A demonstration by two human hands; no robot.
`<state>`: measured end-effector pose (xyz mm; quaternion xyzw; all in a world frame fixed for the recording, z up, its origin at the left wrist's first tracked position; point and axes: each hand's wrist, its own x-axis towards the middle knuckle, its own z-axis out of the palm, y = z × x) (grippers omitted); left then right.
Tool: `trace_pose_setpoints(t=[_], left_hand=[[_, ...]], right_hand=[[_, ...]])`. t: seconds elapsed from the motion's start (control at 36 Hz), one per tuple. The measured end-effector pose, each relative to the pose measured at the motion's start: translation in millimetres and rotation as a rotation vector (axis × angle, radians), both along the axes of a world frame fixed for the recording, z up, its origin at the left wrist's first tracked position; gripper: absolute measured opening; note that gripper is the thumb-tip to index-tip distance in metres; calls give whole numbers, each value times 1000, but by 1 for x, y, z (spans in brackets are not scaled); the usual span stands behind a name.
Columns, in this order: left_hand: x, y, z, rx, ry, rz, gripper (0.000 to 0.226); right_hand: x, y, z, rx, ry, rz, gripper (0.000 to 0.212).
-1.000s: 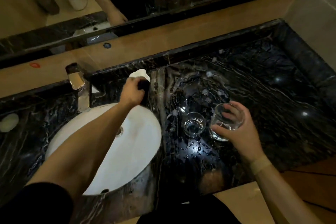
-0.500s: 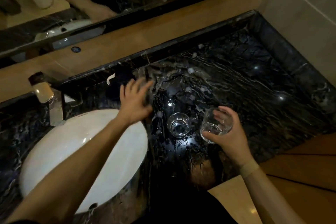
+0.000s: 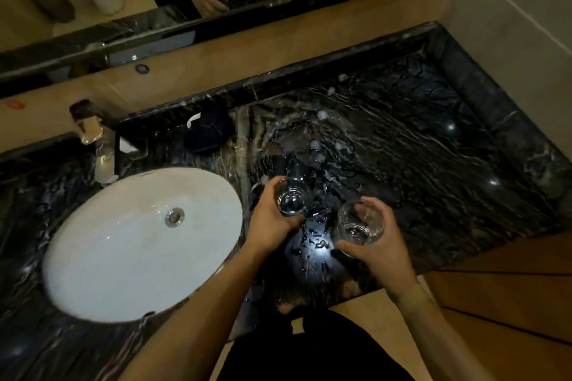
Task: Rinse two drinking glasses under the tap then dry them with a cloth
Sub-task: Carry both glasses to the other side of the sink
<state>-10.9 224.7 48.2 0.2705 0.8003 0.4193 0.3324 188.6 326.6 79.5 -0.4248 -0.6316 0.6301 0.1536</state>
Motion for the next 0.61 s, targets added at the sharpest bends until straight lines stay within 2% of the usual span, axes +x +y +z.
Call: trace_pose_setpoints(t=[0.11,0.22,0.44,0.61], left_hand=[[7,-2,6,0,4,64,78],[18,-21,12,37,-25,119,86],[53,-101,40,128,-150,284,87],[78,-171,56,149,-134,382,84]], right_hand=[[1,-4,2,10,-7,42,83],[1,-9,6,27,-4,100,87],[-2,-38,12,26,-30,279,87],[-10,-83,14,34,-21,408,85]])
